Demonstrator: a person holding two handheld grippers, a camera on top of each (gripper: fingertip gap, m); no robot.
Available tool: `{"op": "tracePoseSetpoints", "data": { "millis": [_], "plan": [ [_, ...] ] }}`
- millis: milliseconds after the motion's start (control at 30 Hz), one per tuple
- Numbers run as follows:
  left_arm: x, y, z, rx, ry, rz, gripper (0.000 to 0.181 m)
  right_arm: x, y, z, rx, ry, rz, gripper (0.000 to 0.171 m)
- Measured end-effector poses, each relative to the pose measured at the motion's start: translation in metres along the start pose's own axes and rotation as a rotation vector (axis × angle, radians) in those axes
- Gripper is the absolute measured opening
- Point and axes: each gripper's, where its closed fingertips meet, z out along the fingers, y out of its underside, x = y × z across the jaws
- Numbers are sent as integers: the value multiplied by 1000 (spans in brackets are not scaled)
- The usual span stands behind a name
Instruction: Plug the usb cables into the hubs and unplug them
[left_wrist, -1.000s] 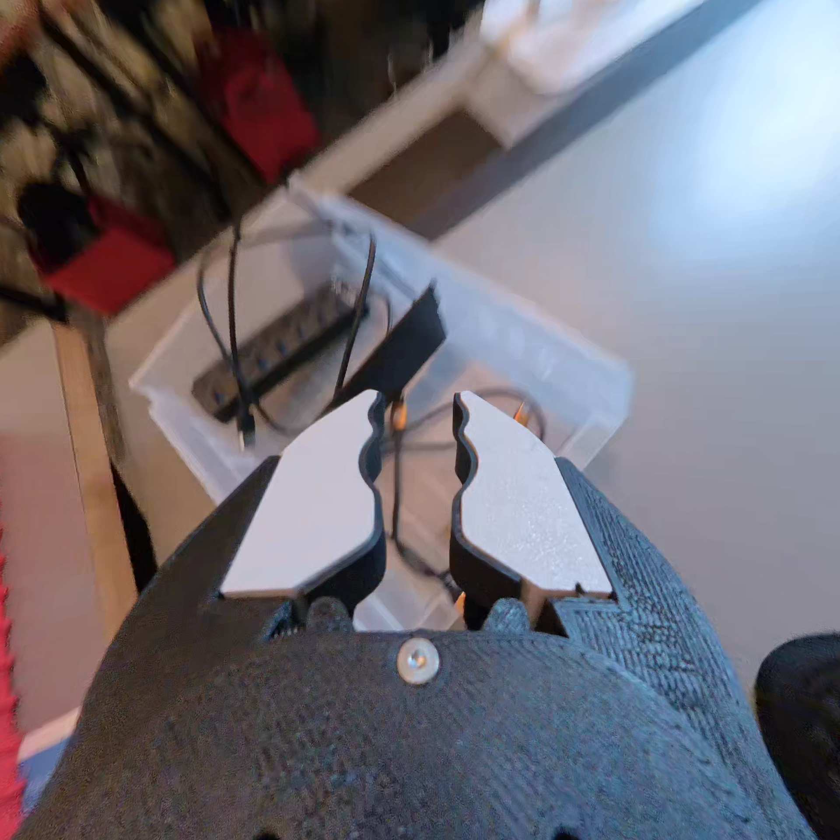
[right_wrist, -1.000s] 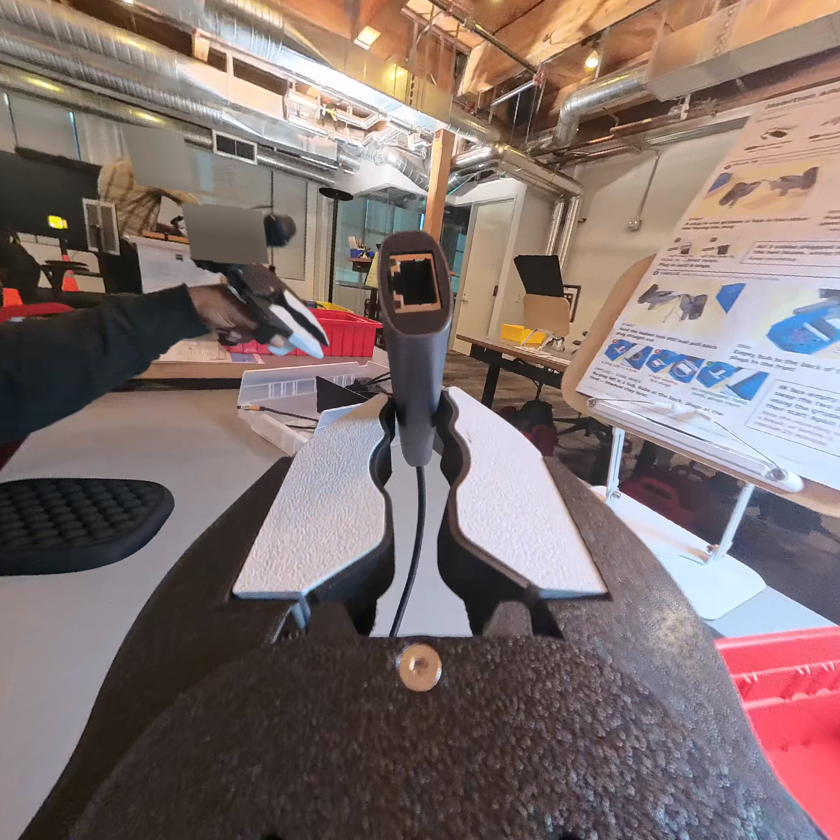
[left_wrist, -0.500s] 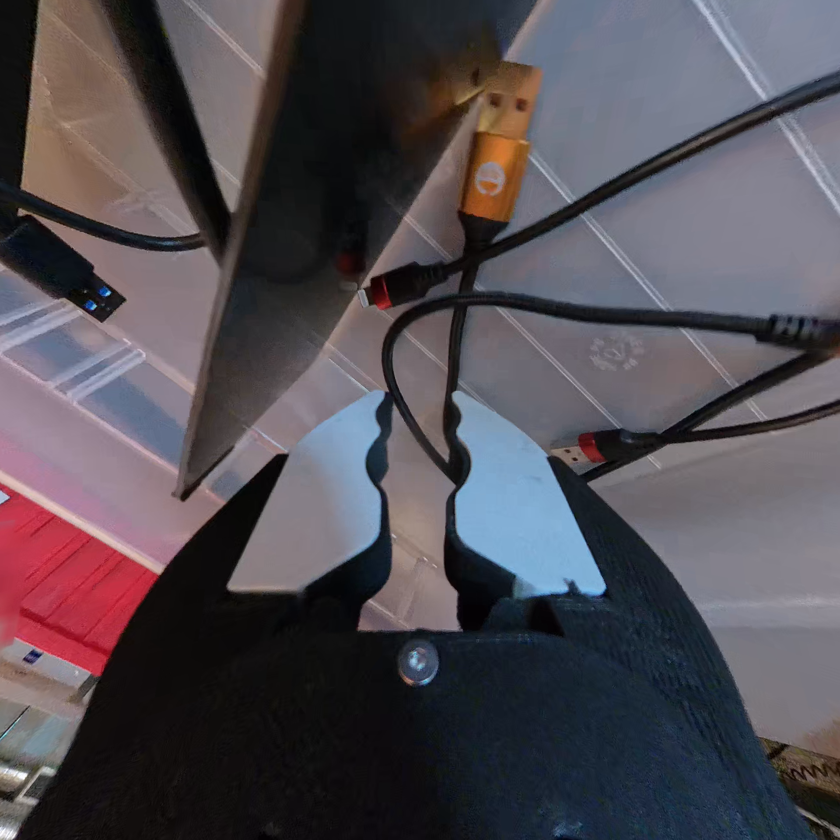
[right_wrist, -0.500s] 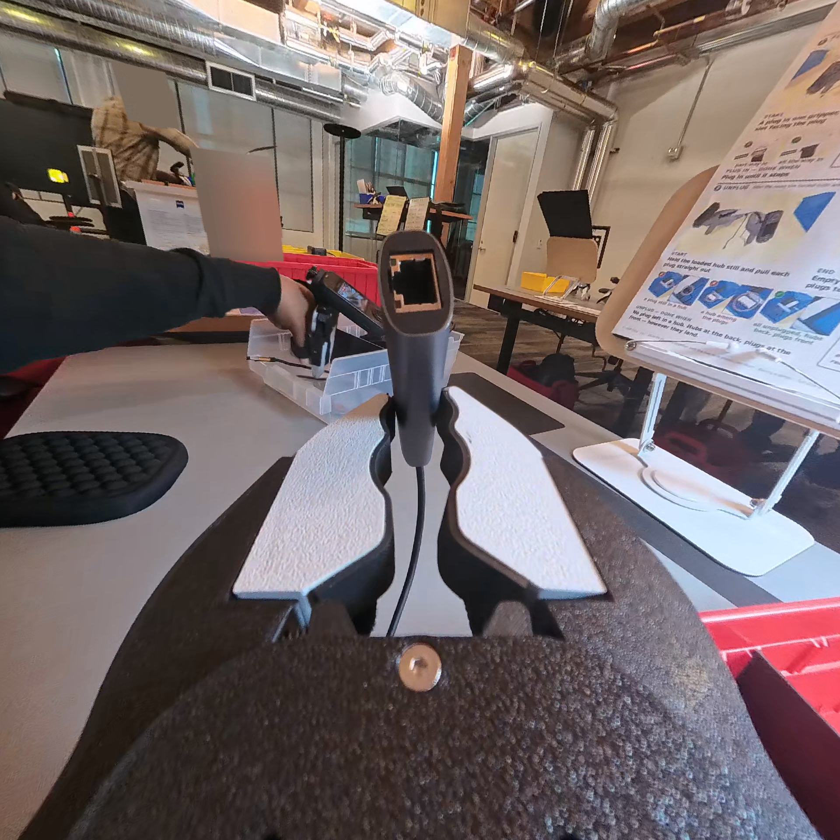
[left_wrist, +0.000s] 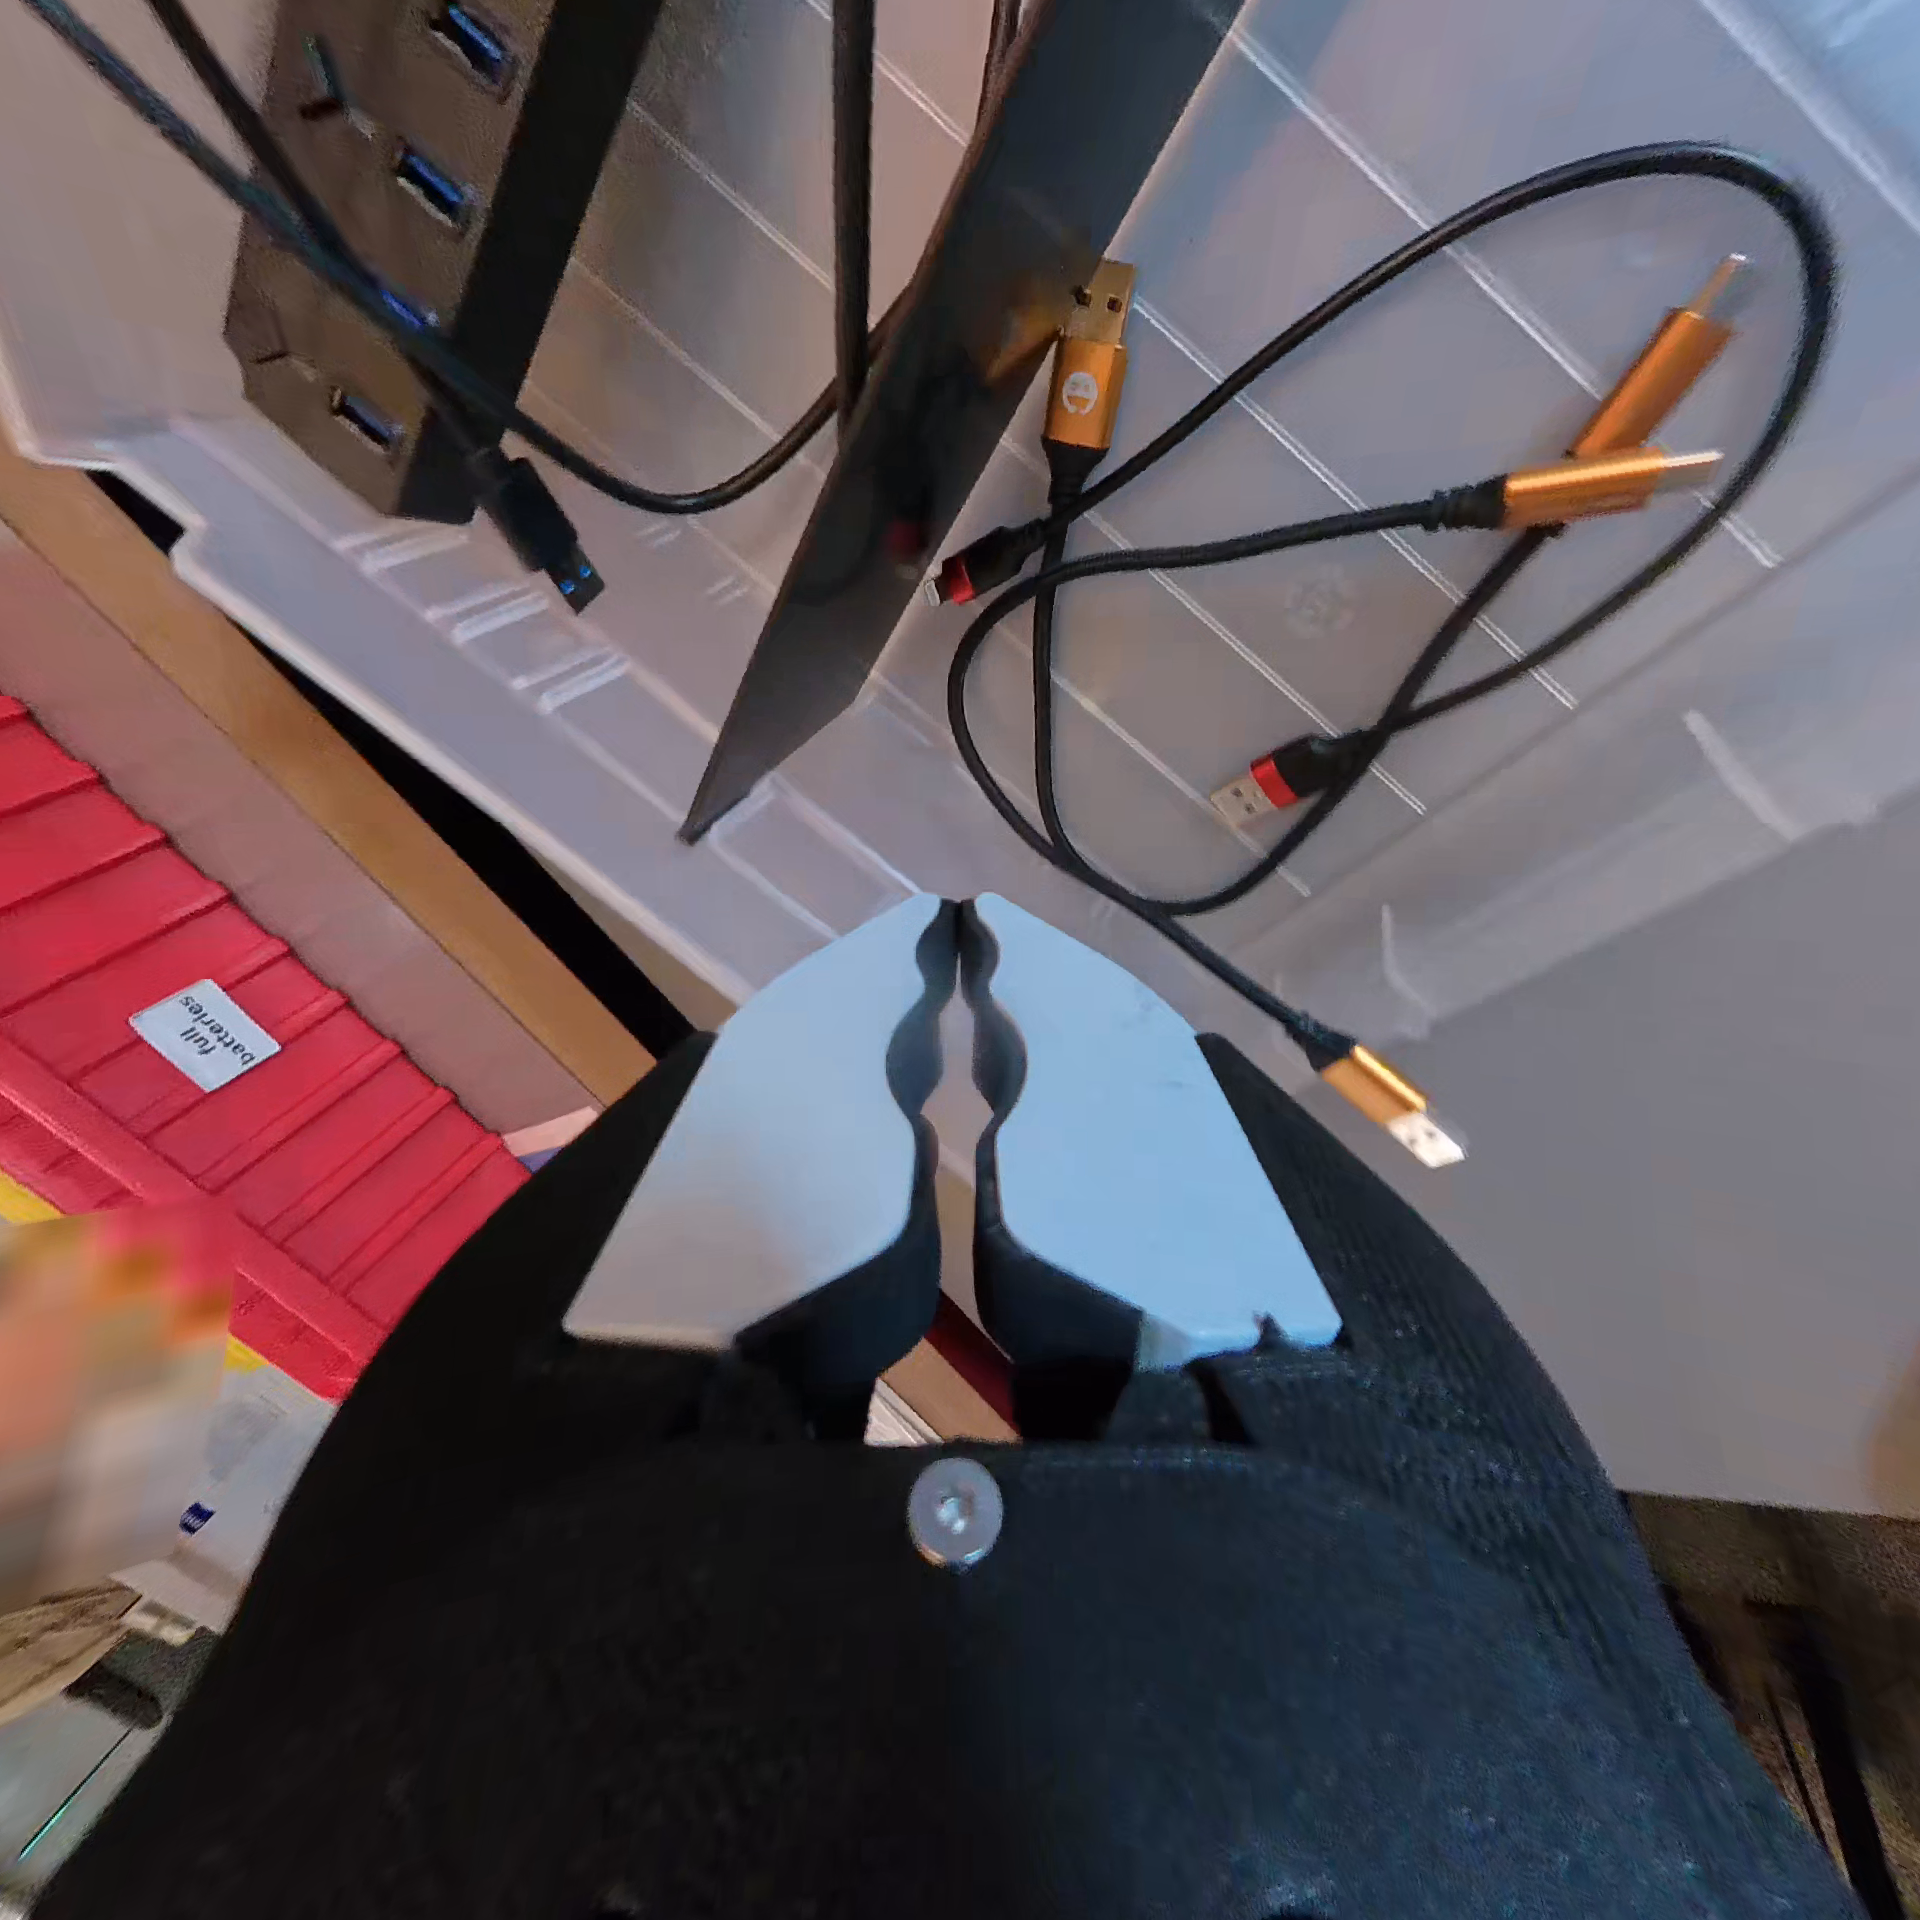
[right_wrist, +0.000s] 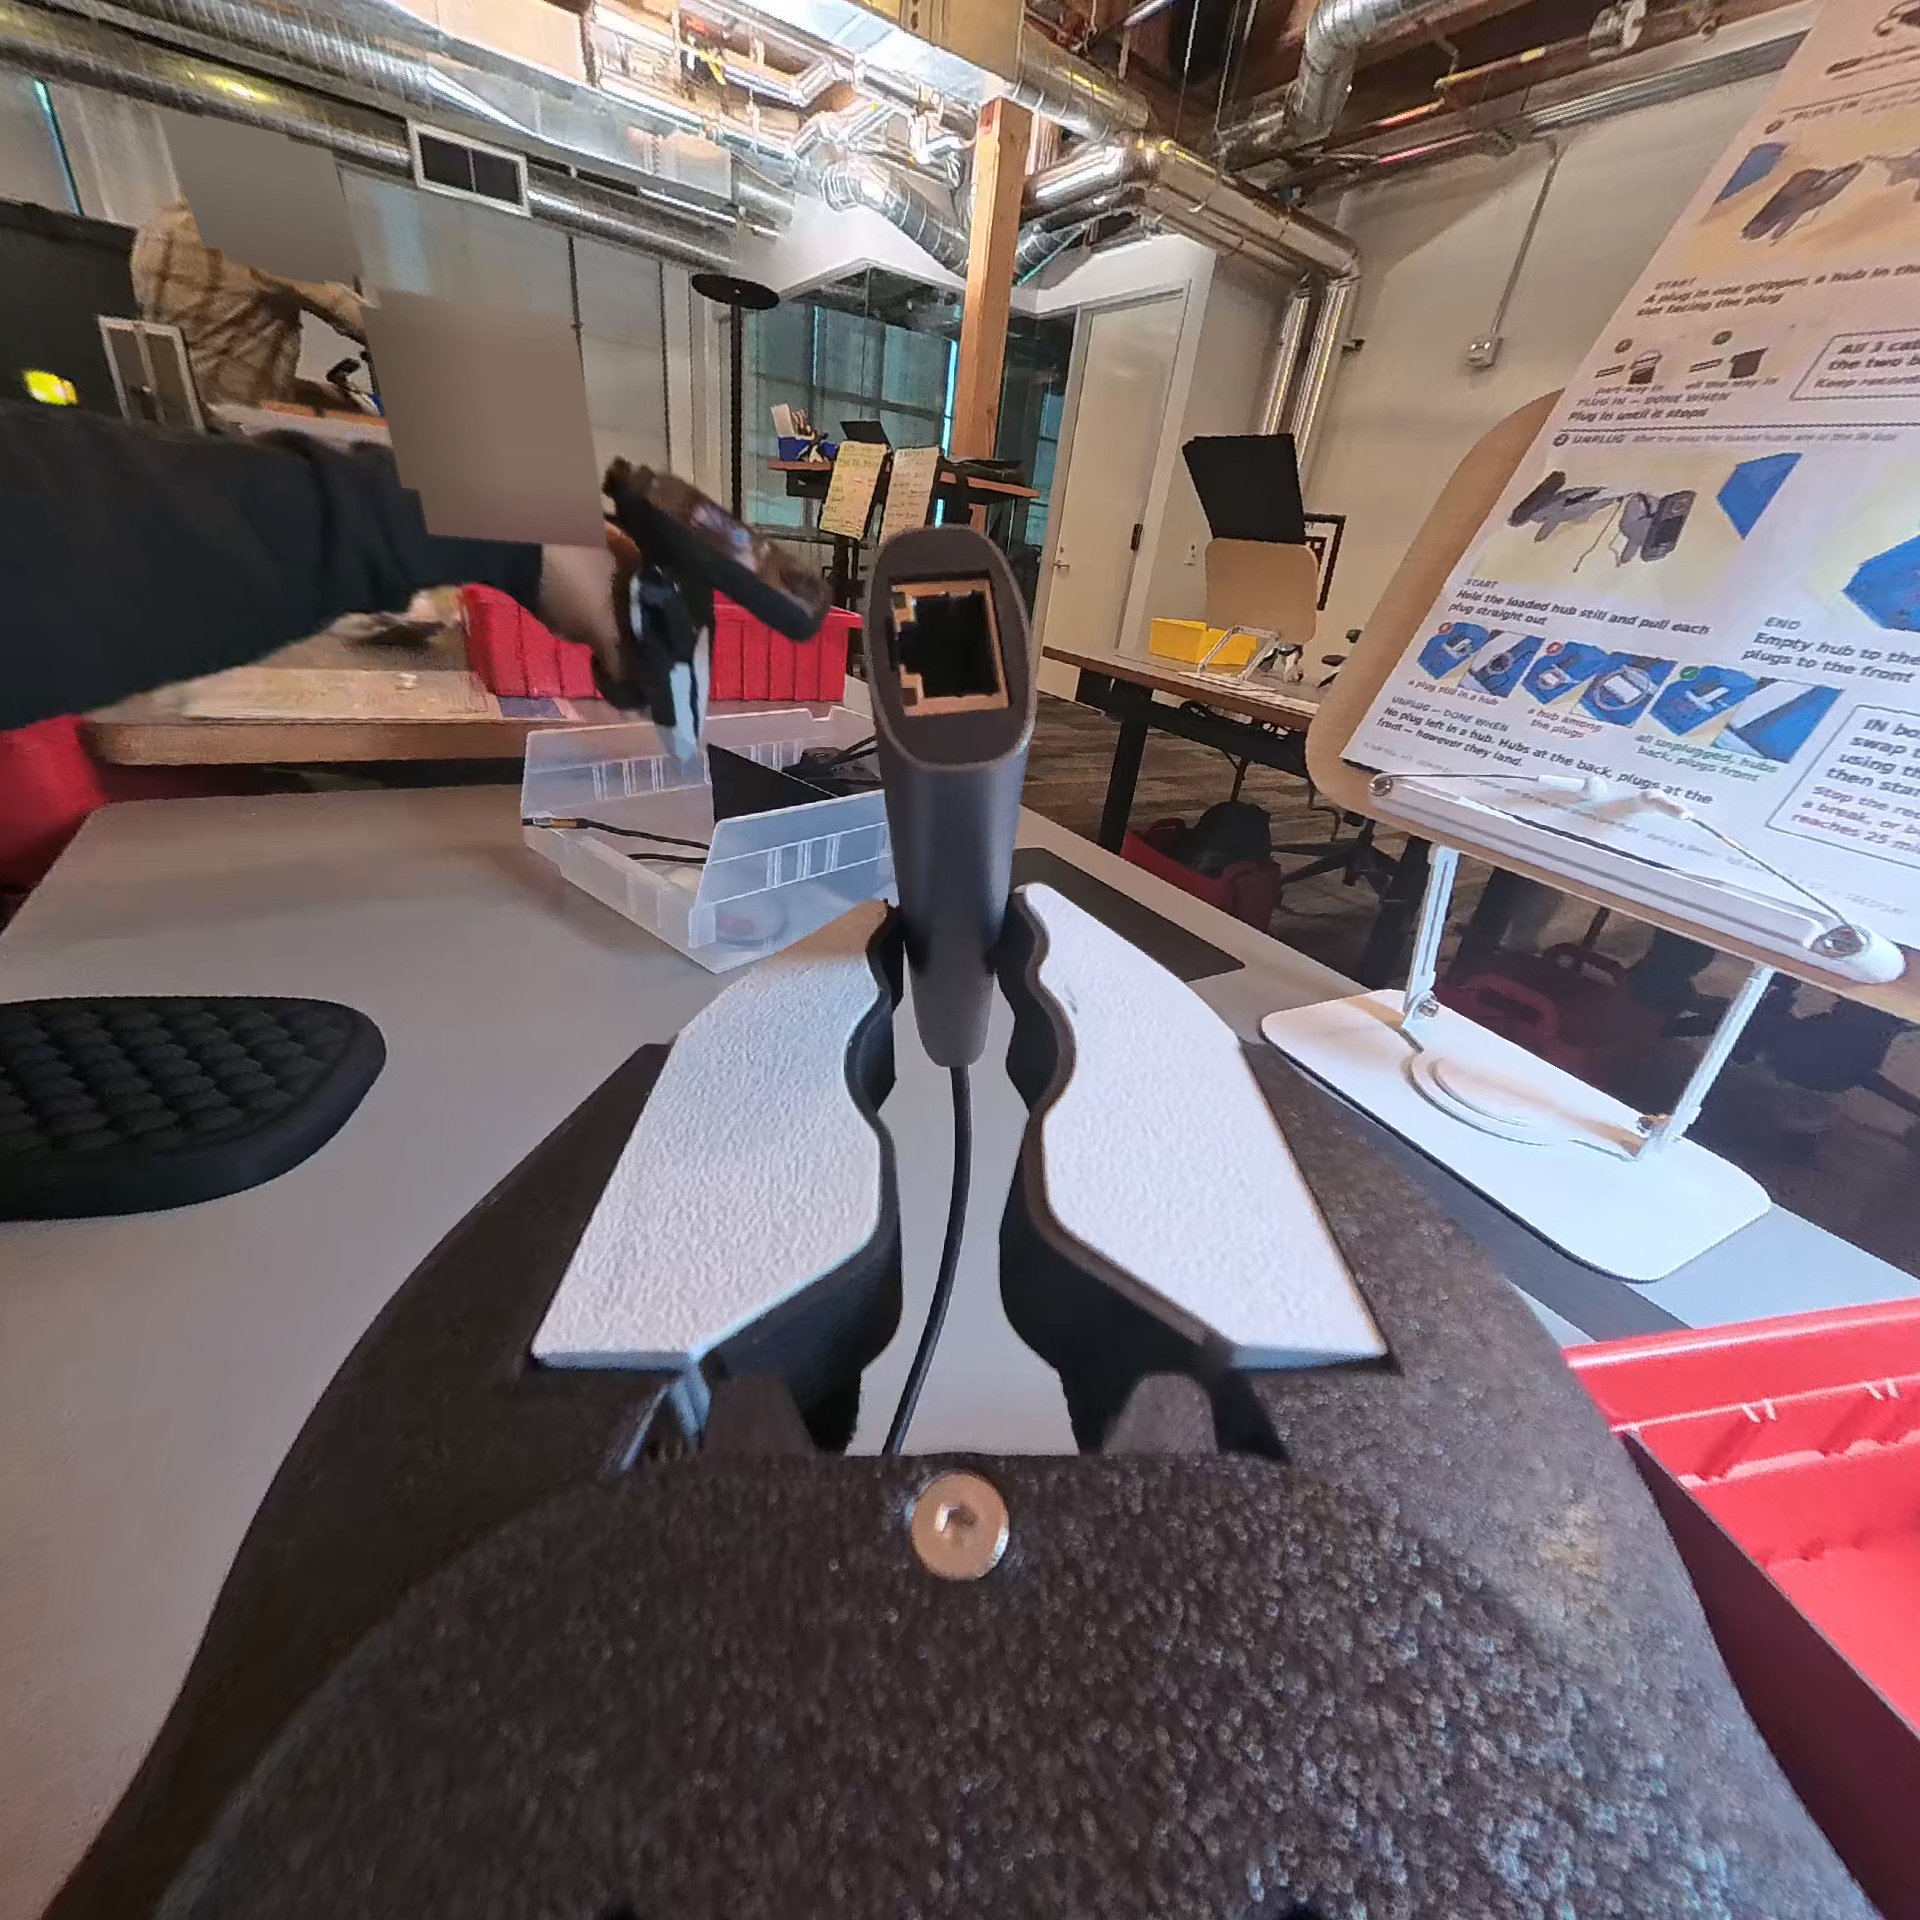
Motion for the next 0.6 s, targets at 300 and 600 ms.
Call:
{"op": "tracePoseSetpoints", "data": {
  "millis": [300, 600],
  "plan": [
    [77, 28, -7, -20, 436, -36, 34, 3, 0, 0, -9, 9, 23, 17],
    [94, 60, 9, -32, 235, 79, 47, 11, 2, -4, -18, 26, 39, 17]
  ]
}}
